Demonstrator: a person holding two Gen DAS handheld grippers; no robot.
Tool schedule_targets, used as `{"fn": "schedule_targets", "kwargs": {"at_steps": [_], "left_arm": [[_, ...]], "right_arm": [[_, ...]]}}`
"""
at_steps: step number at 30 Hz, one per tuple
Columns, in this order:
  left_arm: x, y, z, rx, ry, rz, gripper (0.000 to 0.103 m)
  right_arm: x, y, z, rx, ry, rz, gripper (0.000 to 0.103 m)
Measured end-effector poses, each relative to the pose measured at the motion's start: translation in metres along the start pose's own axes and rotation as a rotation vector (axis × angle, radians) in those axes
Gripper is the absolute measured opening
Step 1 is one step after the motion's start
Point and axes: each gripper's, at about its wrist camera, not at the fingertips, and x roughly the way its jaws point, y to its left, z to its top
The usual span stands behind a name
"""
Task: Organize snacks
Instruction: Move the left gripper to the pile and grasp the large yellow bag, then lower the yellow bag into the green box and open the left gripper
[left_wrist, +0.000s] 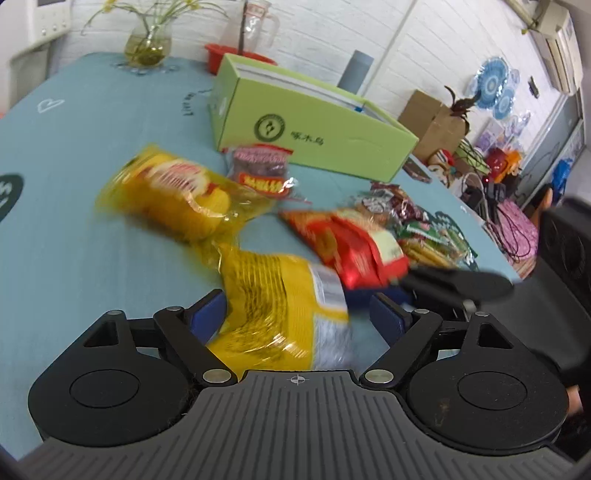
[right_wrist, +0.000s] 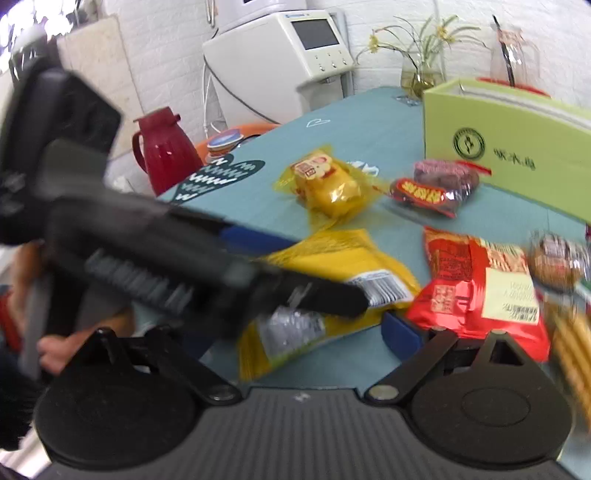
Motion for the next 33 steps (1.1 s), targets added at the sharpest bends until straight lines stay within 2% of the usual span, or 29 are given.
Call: {"fn": "schedule_targets", "kwargs": {"at_steps": [3, 8, 10, 14, 15, 16, 17, 18, 20, 23, 27, 30, 33], "left_arm": [[-0.010, 0.007, -0.007, -0.074, -0.008, -0.042, 0.072], [-0.022, 0.018, -0.003, -0.147, -0.051, -0.017, 0.073], [-0.019, 0.024, 0.003, -0.159, -0.054, -0.016, 0.072], [-0.008, 0.022, 0.007, -0.150, -0.024, -0.007, 0.068], [-0.008, 0.019, 0.006, -0.135, -0.022, 0.000, 0.064], [-0.007, 0.017, 0.005, -0.123, -0.017, 0.002, 0.056], [-0.006, 0.017, 0.004, -0.118, -0.002, -0.007, 0.032], [-0.007, 0.016, 0.002, -0.117, -0.012, -0.001, 0.029], [-0.012, 0.013, 0.001, -0.119, -0.021, 0.000, 0.024], [-0.023, 0.003, 0.008, -0.121, -0.053, -0.011, 0.023], [-0.033, -0.018, 0.039, -0.079, -0.122, -0.027, 0.024], [-0.020, -0.030, 0.085, -0.037, -0.159, -0.036, 0.025], [0.010, -0.039, 0.143, -0.001, -0.178, -0.046, 0.026]], "right_arm": [[0.003, 0.004, -0.002, -0.066, -0.001, -0.022, 0.094], [-0.015, 0.006, -0.010, -0.007, -0.052, -0.043, 0.094], [-0.020, 0.008, -0.013, 0.031, -0.076, -0.050, 0.094], [-0.007, 0.014, -0.015, 0.038, -0.057, -0.056, 0.094], [-0.005, 0.016, -0.015, 0.020, -0.063, -0.068, 0.091], [-0.005, 0.017, -0.014, 0.011, -0.070, -0.068, 0.084], [-0.006, 0.017, -0.014, 0.013, -0.077, -0.058, 0.073], [-0.006, 0.015, -0.013, 0.014, -0.076, -0.068, 0.067], [-0.010, 0.013, -0.011, 0.015, -0.076, -0.056, 0.062], [-0.026, 0.016, -0.004, 0.001, -0.115, -0.061, 0.062], [-0.047, 0.007, 0.019, -0.041, -0.200, -0.092, 0.062], [-0.053, -0.020, 0.053, -0.070, -0.247, -0.133, 0.063], [-0.048, -0.057, 0.093, -0.097, -0.260, -0.199, 0.064]]}}
